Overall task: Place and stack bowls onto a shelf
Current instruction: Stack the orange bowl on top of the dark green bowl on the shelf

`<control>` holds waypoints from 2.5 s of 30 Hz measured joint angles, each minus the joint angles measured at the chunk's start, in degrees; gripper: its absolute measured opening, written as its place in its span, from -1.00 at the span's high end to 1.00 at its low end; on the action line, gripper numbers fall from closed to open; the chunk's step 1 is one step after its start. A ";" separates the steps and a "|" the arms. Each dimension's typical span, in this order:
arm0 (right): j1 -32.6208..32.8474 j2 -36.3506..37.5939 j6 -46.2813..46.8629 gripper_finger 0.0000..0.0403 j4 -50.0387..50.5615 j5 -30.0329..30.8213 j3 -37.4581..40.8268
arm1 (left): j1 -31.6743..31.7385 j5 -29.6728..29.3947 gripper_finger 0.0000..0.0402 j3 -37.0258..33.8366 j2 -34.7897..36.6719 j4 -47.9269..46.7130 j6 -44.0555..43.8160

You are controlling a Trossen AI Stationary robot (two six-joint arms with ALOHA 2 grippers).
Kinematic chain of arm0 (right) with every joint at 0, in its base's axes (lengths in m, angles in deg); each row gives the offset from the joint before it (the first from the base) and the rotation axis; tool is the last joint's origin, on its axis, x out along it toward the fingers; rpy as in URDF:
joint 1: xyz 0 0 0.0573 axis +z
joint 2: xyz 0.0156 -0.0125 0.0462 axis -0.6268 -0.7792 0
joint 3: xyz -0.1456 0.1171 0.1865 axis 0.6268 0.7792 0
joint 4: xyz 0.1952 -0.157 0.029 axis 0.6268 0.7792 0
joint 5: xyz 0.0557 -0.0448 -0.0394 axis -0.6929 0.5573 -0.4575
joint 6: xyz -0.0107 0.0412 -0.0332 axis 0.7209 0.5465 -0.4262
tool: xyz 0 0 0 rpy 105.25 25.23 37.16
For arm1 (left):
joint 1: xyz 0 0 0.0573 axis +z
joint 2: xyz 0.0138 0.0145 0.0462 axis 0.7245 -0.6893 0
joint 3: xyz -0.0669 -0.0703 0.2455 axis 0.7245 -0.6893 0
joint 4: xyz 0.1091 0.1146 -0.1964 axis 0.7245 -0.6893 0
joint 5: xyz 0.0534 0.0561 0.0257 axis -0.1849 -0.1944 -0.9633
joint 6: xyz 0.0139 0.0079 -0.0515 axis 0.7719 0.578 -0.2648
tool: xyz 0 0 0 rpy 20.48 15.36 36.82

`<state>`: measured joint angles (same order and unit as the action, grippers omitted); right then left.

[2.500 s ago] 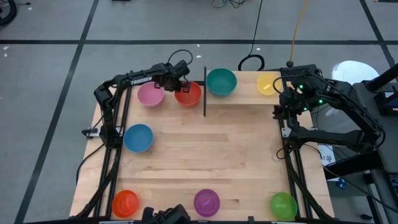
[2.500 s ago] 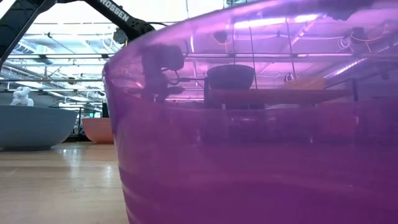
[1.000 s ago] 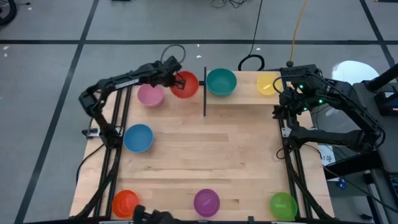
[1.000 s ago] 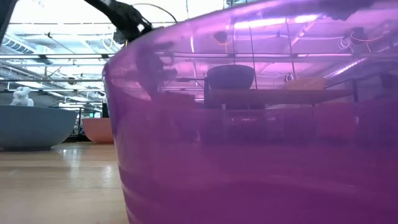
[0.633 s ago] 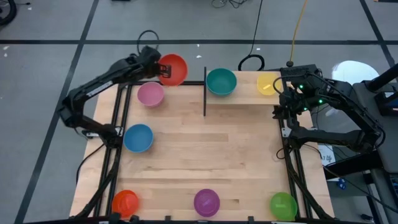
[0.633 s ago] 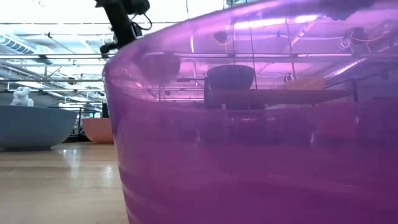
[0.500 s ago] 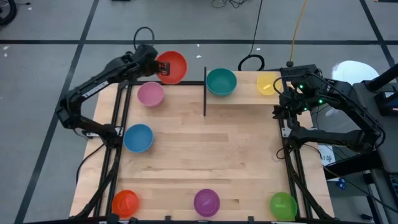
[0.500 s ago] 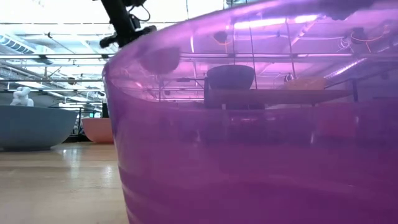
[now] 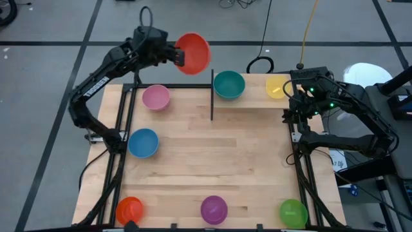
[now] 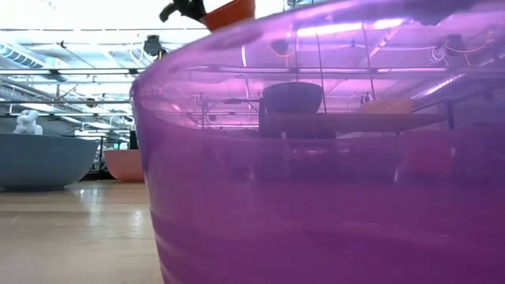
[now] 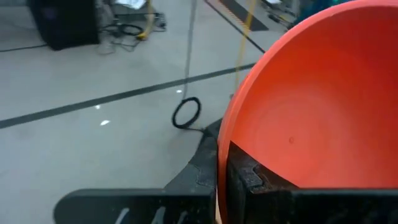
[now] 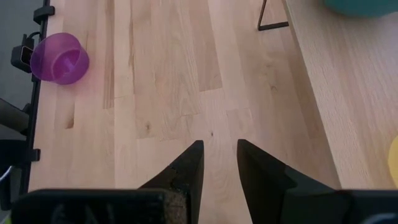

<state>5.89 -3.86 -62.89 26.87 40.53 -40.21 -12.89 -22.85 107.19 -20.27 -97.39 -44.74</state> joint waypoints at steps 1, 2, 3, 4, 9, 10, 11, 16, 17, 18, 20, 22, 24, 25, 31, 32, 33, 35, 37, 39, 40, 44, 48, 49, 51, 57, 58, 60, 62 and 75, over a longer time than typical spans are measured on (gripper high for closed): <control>0.00 -0.01 0.01 0.56 -0.01 0.01 0.00 | -0.31 0.81 0.98 2.04 -1.40 -0.46 0.27; 0.00 -0.01 0.01 0.56 0.00 0.00 0.00 | -0.50 1.57 0.98 4.45 -2.96 -1.08 0.56; 0.00 0.00 0.01 0.56 0.00 0.00 0.00 | -0.67 2.26 0.98 6.71 -4.44 -1.84 1.05; 0.00 -0.02 0.01 0.56 0.00 0.00 0.00 | -0.78 3.00 0.98 9.00 -5.95 -2.62 1.56; 0.00 -0.01 0.03 0.56 0.00 0.01 0.00 | -1.05 7.62 0.98 18.11 -14.23 -4.62 3.10; 0.00 -0.01 0.03 0.56 0.00 0.00 0.00 | -1.10 8.89 0.98 19.19 -15.69 -4.65 3.23; 0.00 -0.01 0.04 0.56 0.00 0.00 0.00 | -1.22 10.03 0.98 20.13 -17.03 -4.81 3.21; 0.00 -0.02 0.03 0.56 0.00 0.00 0.00 | -1.68 15.15 0.98 21.17 -21.80 -5.30 3.08; 0.00 0.00 0.05 0.56 0.00 0.00 0.00 | -1.89 15.99 0.98 21.17 -22.84 -5.37 3.04; 0.00 -0.01 0.05 0.56 0.00 0.00 0.00 | -2.07 16.63 0.98 21.17 -23.73 -5.46 3.04; 0.00 -0.01 0.05 0.56 0.00 0.00 0.00 | -2.23 16.98 0.98 21.15 -25.34 -5.92 3.06; 0.00 0.00 0.05 0.56 0.00 0.00 0.00 | -2.44 17.87 0.98 21.15 -26.69 -5.91 3.30; 0.00 -0.02 0.05 0.56 0.00 0.00 0.00 | -2.59 18.69 0.98 21.15 -27.87 -5.93 3.26; 0.00 -0.01 0.05 0.56 0.00 0.00 0.00 | -2.60 18.81 0.98 21.15 -28.51 -5.91 3.29; 0.00 -0.02 0.05 0.56 0.00 0.00 0.00 | -2.53 18.96 0.98 21.15 -30.70 -5.81 3.39; 0.00 -0.02 0.05 0.56 0.00 0.00 0.00 | -2.53 18.97 0.98 21.15 -30.84 -5.76 3.39; 0.00 0.00 0.05 0.56 0.00 0.00 0.00 | -2.38 18.95 0.98 21.15 -30.95 -5.87 3.40; 0.00 -0.02 0.05 0.56 0.00 0.00 0.00 | -2.17 18.94 0.98 21.15 -30.99 -6.04 3.52; 0.00 -0.02 0.05 0.56 0.00 0.00 0.00 | -2.01 18.94 0.98 21.15 -30.97 -6.02 3.59; 0.00 -0.02 0.05 0.56 0.00 0.00 0.00 | -1.83 18.49 0.98 21.15 -30.97 -6.08 4.00; 0.00 -0.01 0.05 0.56 0.00 0.00 0.00 | -1.68 18.49 0.98 21.15 -30.97 -6.21 4.08; 0.00 -0.02 0.05 0.56 0.00 0.00 0.00 | -1.31 18.46 0.98 21.15 -31.28 -7.76 4.07; 0.00 -0.01 0.05 0.56 0.00 0.00 0.00 | -1.30 18.49 0.98 21.13 -32.88 -9.27 4.19; 0.00 -0.02 0.05 0.56 0.00 0.01 0.00 | -1.38 18.53 0.98 21.13 -33.19 -8.83 4.17; 0.00 -0.01 0.05 0.56 0.00 0.00 0.00 | -1.38 18.61 0.98 21.13 -33.84 -8.83 4.25; 0.00 -0.02 0.02 0.56 0.00 0.00 0.00 | -1.43 18.74 0.90 21.13 -34.03 -7.50 5.09; 0.00 -0.01 0.00 0.56 0.00 0.00 0.00 | -1.42 18.72 0.85 21.13 -34.03 -7.00 5.15; 0.00 -0.01 -0.04 0.56 0.00 0.00 0.00 | -1.42 18.68 0.76 21.13 -34.03 -6.79 5.31; 0.00 0.00 -0.06 0.56 0.00 0.00 0.00 | -1.42 18.65 0.69 21.13 -34.03 -6.83 5.12; 0.00 -0.02 -0.12 0.56 0.00 0.00 0.00 | -1.79 19.72 0.60 21.13 -33.04 -4.04 4.08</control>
<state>5.89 -3.88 -63.02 26.87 40.52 -40.21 -14.68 -3.13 128.32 -53.31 -101.43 -40.66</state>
